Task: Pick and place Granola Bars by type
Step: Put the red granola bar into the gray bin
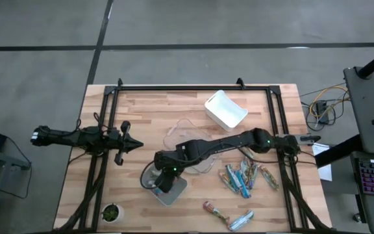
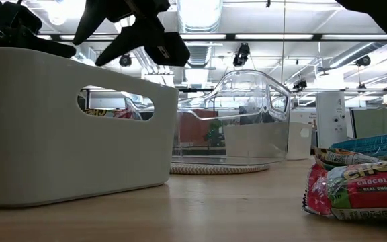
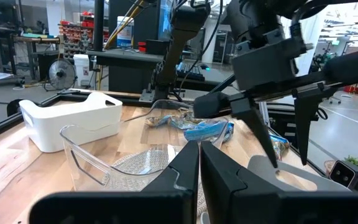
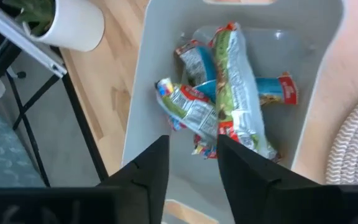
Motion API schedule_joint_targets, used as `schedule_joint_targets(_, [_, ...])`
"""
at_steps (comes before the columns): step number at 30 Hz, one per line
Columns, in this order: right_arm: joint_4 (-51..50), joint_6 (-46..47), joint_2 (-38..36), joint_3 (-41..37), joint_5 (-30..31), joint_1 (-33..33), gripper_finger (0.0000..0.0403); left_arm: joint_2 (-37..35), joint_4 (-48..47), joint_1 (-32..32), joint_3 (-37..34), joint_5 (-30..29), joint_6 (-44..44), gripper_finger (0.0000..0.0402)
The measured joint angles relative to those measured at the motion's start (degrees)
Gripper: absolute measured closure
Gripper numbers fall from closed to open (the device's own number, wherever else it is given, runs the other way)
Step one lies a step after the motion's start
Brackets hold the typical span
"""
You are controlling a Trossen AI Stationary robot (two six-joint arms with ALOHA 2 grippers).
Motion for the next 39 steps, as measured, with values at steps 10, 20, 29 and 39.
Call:
schedule_joint_targets(10, [0.0,-2.5,-0.1,0.0,-0.3,1.5,0.0376,0.0,0.0,0.0,0.0,0.0,0.0,0.0401])
schedule_joint_targets(20, [0.0,-4.0,-1.2,0.0,0.3,1.9,0.0394,0.0,0.0,0.0,0.0,0.0,0.0,0.0401])
schedule_joint_targets(29, [-0.4,-5.4,-4.0,0.0,0.4,2.7,0.0394,0.0,0.0,0.0,0.0,0.0,0.0,0.0401])
schedule_joint_targets(39, [-3.1,-8.9,-8.2,0.0,5.3,5.4,0.0394,0.0,0.0,0.0,0.0,0.0,0.0,0.0401])
